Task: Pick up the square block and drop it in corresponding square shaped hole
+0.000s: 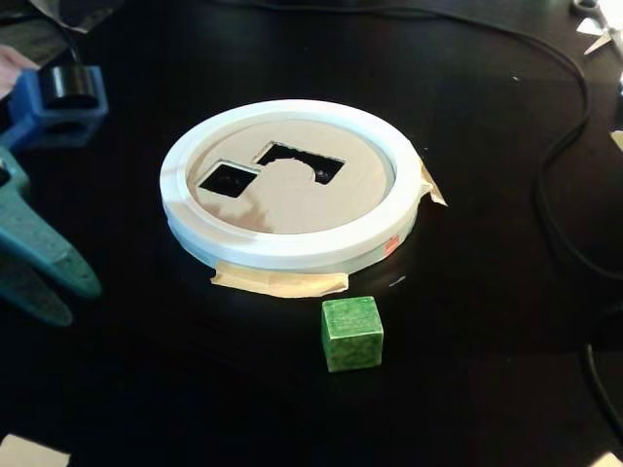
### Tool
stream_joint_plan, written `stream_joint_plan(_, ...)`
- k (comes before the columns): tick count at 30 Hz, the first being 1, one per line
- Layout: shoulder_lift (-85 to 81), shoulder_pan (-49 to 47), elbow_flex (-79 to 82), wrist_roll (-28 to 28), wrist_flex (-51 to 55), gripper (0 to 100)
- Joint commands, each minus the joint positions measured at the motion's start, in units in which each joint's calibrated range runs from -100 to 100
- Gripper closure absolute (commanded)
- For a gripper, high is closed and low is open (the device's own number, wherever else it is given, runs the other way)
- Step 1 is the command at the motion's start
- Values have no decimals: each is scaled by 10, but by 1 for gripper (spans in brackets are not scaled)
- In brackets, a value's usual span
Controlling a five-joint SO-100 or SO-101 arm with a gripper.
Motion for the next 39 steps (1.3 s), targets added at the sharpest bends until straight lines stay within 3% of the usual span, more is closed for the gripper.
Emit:
stream_joint_plan(1, -3, -8, 4, 3, 2, 37)
stream_joint_plan(22, -15, -41, -15, -1, -13, 37)
stream_joint_plan(27, -5, -124, -100, 3, -13, 37)
stream_joint_plan(34, 2, -127, -203, 3, -13, 37)
stream_joint_plan(39, 138, -127, -323, 3, -22, 37)
